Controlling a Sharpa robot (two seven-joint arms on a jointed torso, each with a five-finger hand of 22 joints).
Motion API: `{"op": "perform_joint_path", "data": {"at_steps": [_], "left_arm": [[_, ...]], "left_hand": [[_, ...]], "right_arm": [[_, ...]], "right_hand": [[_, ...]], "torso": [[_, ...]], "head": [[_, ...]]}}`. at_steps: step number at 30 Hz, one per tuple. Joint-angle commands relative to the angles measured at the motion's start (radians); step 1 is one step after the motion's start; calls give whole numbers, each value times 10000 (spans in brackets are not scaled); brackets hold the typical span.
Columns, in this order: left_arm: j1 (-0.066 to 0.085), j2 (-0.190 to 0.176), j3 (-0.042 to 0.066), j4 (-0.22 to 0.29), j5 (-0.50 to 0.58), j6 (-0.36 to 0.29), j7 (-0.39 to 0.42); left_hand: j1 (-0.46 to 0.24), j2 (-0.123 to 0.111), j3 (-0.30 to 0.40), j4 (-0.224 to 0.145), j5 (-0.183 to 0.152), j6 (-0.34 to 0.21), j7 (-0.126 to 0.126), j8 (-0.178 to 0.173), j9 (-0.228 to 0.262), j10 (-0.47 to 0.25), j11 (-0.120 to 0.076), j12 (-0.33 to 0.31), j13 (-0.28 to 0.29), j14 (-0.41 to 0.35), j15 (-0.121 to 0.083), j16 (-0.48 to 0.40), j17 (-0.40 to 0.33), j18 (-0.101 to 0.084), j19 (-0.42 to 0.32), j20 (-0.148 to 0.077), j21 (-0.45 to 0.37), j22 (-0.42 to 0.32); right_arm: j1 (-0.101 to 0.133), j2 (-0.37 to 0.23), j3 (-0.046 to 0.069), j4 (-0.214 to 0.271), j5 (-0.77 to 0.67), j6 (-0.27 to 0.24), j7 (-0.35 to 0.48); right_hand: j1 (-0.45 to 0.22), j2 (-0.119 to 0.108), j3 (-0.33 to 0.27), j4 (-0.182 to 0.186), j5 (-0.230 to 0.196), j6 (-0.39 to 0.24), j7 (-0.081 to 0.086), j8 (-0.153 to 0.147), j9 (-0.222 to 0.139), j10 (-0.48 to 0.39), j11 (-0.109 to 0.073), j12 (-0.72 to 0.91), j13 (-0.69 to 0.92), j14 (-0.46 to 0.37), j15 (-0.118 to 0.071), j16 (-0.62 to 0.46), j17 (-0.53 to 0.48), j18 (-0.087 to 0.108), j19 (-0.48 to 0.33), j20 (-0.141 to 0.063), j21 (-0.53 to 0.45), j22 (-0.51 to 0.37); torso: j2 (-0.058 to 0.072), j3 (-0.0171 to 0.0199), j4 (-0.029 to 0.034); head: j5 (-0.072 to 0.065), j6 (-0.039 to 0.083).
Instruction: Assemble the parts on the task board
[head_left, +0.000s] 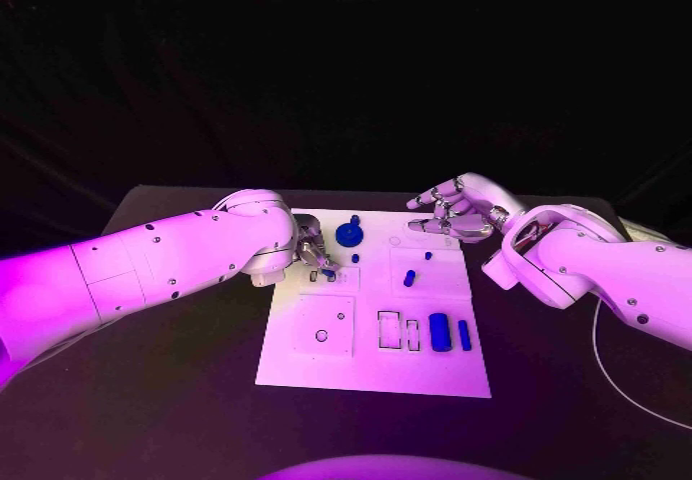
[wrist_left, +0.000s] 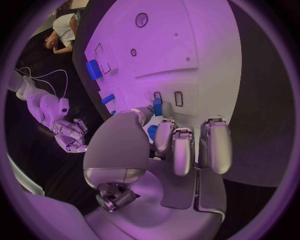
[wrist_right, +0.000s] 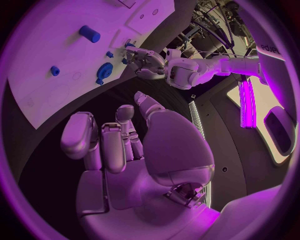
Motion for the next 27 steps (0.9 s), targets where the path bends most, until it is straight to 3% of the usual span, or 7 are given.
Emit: {"op": "perform_joint_path", "data": {"at_steps": [1,13,27], "left_arm": [[-25,20,-11,-3,-188,413,53],[-42,23,-18,-29,-264,970,2],[-109,13,-49,-6,-271,1084,8]], "left_hand": [[-67,46,1223,-1165,-17,24,-92,42,6,-21,17,-45,-18,1034,25,24,2632,-50,12,58,-1,491],[-97,16,1203,-1181,-23,16,-93,34,11,-87,18,-135,-127,1034,27,24,2632,-44,-3,58,-18,465],[-162,-34,1138,-1208,-31,21,-94,22,14,-86,18,-140,-130,1034,27,24,2632,-48,1,56,-13,480]], "right_arm": [[-8,7,1,3,-23,162,36],[-9,4,1,-5,-20,205,37],[-13,-2,0,-7,-17,268,42]], "right_hand": [[10,75,-50,23,34,85,-11,48,10,-60,-8,-58,-11,499,40,-32,-2,48,-63,0,-30,-16],[-13,83,-57,40,39,90,-10,49,11,-50,-7,-47,-5,500,41,-30,2,48,-61,0,-29,-13],[-24,86,-60,49,42,92,-11,50,11,-47,-6,-42,-4,501,41,-30,4,47,-59,0,-28,-10]], "torso": [[0,5,3],[0,4,5],[1,8,0]], "head": [[10,-18],[15,-50],[18,-77]]}}
